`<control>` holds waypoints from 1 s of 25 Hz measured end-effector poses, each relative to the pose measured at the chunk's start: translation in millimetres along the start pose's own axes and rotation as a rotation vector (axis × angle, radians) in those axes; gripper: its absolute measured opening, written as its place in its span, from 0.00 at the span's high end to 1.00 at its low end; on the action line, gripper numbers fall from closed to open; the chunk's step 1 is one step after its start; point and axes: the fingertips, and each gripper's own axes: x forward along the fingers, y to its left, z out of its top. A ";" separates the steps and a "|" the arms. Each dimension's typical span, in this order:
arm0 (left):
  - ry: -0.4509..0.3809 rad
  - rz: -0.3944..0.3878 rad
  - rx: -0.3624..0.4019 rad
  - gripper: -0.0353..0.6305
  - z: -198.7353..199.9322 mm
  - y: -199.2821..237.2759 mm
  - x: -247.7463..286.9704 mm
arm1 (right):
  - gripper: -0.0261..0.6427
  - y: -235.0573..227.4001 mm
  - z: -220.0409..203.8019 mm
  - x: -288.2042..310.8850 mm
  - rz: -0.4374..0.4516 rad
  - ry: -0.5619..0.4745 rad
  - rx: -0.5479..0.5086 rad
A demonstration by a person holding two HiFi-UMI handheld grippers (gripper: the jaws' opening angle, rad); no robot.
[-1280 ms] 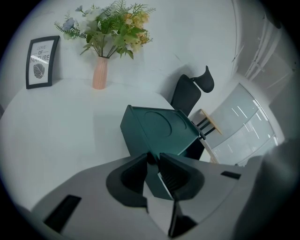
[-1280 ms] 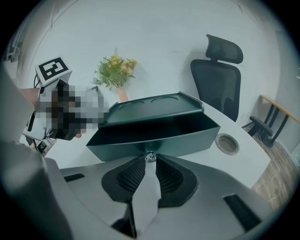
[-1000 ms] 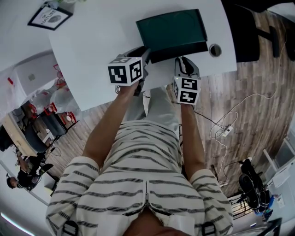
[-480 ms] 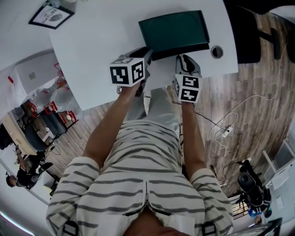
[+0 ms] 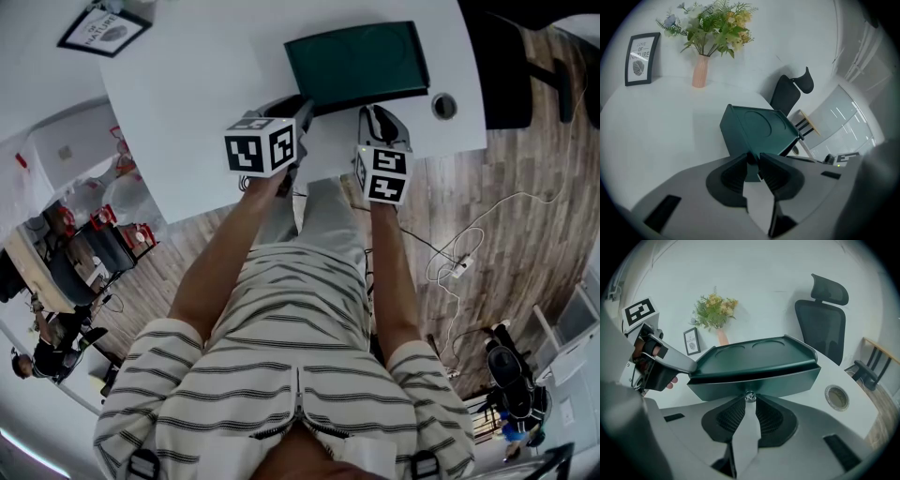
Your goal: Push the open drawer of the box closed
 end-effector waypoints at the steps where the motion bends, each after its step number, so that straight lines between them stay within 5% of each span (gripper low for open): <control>1: 0.000 -0.001 0.000 0.81 0.2 -0.3 0.1 | 0.84 -0.2 0.5 0.6 -0.001 0.000 0.002; 25: 0.002 -0.028 -0.004 0.81 0.7 -2.1 0.2 | 0.84 0.6 10.7 9.9 0.000 -0.010 0.029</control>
